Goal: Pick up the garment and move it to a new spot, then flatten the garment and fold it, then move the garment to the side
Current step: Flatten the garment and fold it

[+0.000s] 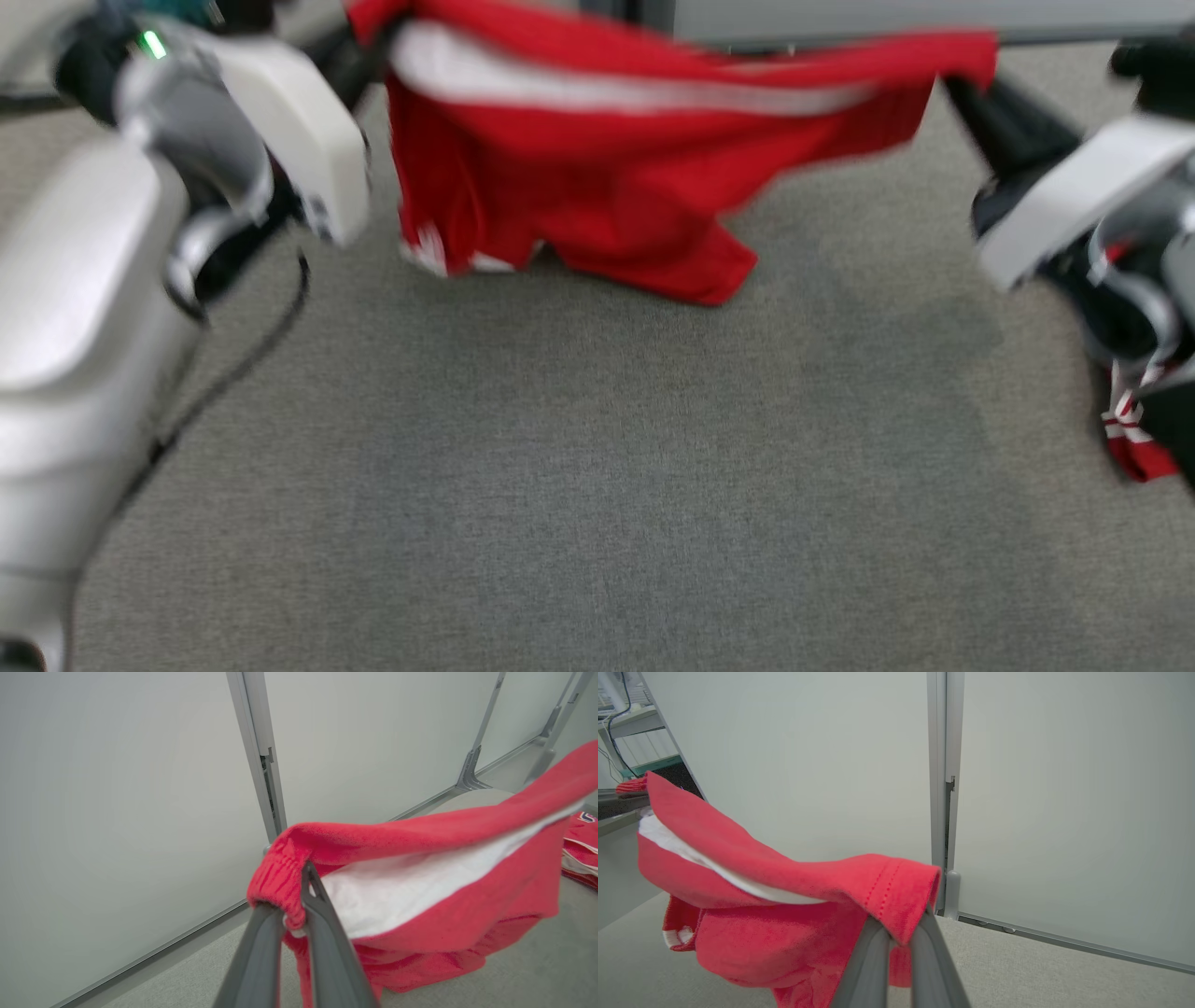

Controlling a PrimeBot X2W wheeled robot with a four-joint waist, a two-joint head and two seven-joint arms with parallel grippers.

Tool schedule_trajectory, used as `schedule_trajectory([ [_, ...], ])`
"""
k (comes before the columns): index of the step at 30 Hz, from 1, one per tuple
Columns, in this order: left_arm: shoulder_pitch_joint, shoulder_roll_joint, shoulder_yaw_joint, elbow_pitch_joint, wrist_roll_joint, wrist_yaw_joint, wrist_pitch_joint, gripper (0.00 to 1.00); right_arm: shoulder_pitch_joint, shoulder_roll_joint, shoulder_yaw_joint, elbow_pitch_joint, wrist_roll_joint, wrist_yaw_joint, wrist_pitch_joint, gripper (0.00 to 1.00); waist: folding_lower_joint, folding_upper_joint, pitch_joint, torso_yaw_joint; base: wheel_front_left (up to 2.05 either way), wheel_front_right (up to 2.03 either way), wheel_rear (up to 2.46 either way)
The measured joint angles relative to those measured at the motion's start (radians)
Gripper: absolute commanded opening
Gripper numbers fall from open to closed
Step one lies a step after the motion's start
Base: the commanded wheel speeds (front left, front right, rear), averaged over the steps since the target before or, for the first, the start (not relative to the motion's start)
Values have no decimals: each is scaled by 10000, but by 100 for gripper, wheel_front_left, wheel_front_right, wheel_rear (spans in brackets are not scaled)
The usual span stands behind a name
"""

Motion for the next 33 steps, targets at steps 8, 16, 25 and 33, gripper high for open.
schedule_trajectory([
  [8,-4283,-226,-1022,2100,-677,-2,-769,0,-4485,-259,585,1860,230,-2,-782,0,0,0,1796,-172,0,0,0],
  [16,-6063,-514,-1770,3553,-1402,-2,-1766,0,-6832,-351,1045,3014,351,0,-1714,0,0,0,2287,-315,0,0,0],
  [25,-5522,-247,-3133,3760,-2915,-4,-2033,0,-6719,-460,2466,3613,708,0,-2082,0,0,0,2313,-311,0,0,0],
  [33,-3485,46,-3864,4052,-4591,-10,-1733,0,-4589,-698,3576,3622,1312,4,-2213,0,0,0,1703,-297,0,0,0],
])
